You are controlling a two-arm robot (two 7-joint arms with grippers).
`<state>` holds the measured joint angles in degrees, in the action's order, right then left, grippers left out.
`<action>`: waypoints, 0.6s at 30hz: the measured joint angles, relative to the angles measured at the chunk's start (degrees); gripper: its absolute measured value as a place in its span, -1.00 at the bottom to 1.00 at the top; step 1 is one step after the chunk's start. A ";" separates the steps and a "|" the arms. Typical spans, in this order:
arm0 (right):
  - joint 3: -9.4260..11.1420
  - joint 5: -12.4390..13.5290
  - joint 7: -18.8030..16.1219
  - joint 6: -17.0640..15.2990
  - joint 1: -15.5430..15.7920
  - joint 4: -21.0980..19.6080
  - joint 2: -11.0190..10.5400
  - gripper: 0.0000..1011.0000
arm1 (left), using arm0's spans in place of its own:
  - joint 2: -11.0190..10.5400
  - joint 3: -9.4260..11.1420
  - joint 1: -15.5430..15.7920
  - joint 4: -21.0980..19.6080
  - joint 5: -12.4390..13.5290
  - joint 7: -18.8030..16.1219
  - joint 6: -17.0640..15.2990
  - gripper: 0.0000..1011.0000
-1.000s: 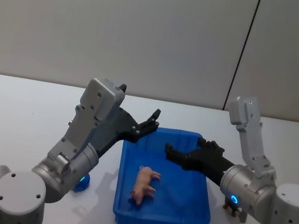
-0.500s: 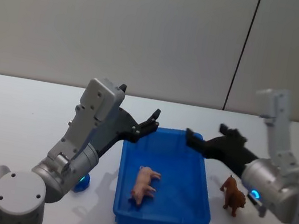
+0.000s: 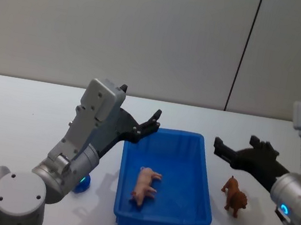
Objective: Pick up the two dolls from the table and place them into the box.
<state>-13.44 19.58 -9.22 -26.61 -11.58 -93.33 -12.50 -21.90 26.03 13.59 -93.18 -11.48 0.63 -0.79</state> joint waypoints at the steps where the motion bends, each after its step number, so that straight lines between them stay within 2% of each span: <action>1: 0.07 0.14 0.18 -0.39 0.33 -0.38 -0.19 0.98 | 0.00 0.00 0.00 0.00 0.00 0.00 0.00 0.98; 8: 0.40 1.26 1.96 -4.37 2.91 -3.30 -1.42 0.98 | 0.00 0.00 0.00 0.00 0.00 0.00 0.00 0.98; 18: 0.91 1.93 5.15 -7.58 7.26 -8.10 -3.41 0.98 | 0.00 0.00 0.00 0.00 0.00 0.00 0.00 0.98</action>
<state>-12.53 21.51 -4.07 -34.19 -4.32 -101.44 -15.91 -21.90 26.02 13.59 -93.18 -11.48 0.63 -0.80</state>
